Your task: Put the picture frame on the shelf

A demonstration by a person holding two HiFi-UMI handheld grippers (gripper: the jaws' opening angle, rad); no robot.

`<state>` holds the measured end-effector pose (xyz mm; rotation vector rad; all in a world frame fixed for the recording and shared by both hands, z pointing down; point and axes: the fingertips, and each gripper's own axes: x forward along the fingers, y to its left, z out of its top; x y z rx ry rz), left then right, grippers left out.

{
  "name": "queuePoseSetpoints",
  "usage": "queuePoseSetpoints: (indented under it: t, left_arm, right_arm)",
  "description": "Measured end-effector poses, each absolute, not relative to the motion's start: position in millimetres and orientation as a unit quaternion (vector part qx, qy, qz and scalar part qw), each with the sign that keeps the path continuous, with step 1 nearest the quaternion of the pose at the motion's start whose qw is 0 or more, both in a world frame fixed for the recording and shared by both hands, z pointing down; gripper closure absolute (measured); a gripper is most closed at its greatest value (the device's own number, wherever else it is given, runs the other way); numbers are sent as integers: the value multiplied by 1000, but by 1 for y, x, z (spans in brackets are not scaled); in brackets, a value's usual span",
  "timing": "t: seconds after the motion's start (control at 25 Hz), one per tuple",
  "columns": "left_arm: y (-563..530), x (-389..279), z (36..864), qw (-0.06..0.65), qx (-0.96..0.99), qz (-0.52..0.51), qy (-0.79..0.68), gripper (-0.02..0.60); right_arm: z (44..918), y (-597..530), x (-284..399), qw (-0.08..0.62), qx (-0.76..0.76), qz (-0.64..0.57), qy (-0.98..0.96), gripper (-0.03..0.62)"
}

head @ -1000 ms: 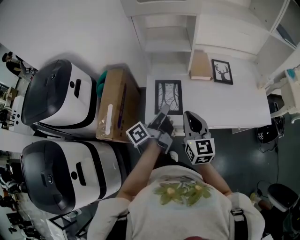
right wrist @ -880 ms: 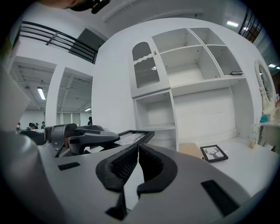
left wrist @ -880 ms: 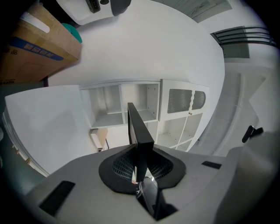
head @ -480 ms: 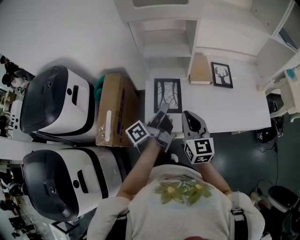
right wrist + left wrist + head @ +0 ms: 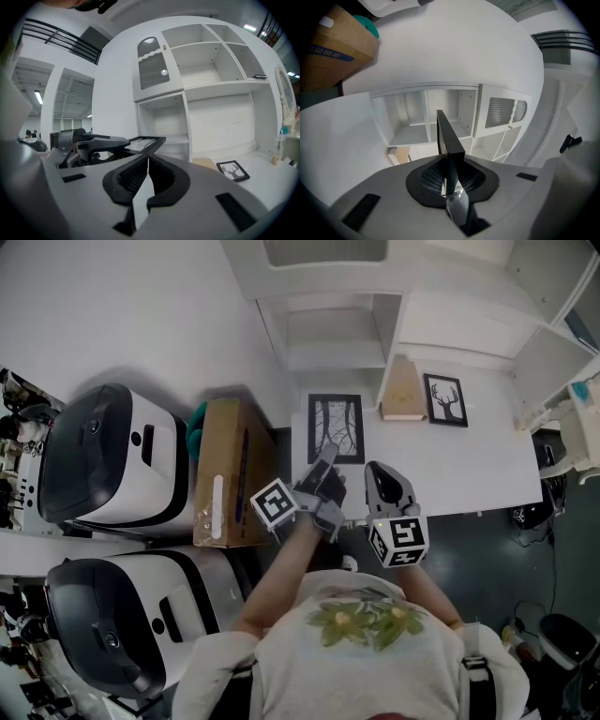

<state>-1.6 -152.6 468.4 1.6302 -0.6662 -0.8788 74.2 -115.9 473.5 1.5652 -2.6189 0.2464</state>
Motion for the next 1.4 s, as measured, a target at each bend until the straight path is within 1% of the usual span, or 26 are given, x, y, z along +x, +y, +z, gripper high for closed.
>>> queuePoseSetpoints:
  t: [1.4]
  left_arm:
    - [-262, -38, 475, 562, 673, -387, -285, 508]
  right_arm:
    - [465, -211, 44, 54, 512, 65, -855, 562]
